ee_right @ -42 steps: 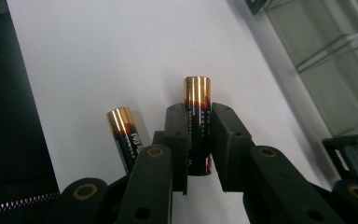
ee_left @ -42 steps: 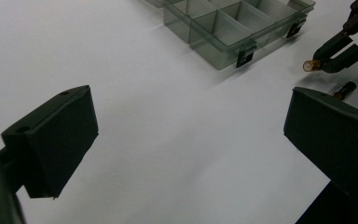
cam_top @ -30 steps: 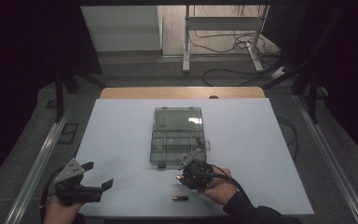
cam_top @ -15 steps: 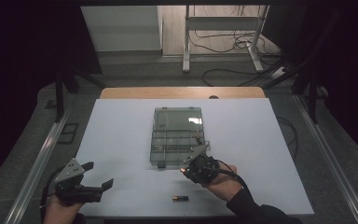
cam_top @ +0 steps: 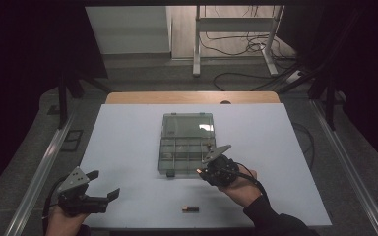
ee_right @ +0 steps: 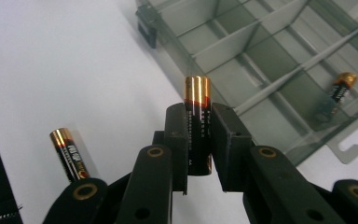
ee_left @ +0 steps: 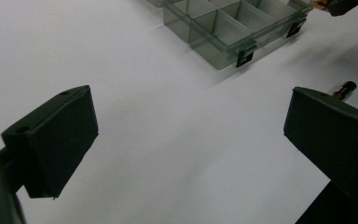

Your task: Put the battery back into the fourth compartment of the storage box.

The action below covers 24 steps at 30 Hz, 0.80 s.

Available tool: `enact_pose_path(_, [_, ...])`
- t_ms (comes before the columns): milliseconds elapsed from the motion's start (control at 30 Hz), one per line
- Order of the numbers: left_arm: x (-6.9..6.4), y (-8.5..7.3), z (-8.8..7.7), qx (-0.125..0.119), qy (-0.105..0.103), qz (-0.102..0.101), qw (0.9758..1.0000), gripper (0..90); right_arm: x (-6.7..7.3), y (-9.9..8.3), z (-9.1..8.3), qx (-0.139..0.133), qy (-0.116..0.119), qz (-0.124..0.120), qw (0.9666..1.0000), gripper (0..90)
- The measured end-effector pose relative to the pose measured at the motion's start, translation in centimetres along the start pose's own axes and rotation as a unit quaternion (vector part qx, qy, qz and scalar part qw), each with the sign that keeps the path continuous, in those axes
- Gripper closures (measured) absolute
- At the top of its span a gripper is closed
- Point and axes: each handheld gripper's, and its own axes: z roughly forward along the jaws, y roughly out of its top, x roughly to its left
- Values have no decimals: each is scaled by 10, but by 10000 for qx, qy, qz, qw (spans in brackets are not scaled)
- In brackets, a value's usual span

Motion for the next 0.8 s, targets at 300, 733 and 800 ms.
enact_pose_path(300, [0, 0, 0, -2, -2, -16, 10000, 32, -10, -1, -4, -93, -99, 119, 9998, 763])
enact_pose_path(733, [1, 0, 0, -20, -8, -56, 10000, 17, -21, -3, -8, -243, -217, 358, 9988, 763])
enact_pose_path(800, [1, 0, 0, -21, -8, -57, 10000, 13, -23, -3, -9, -261, -225, 410, 9986, 763])
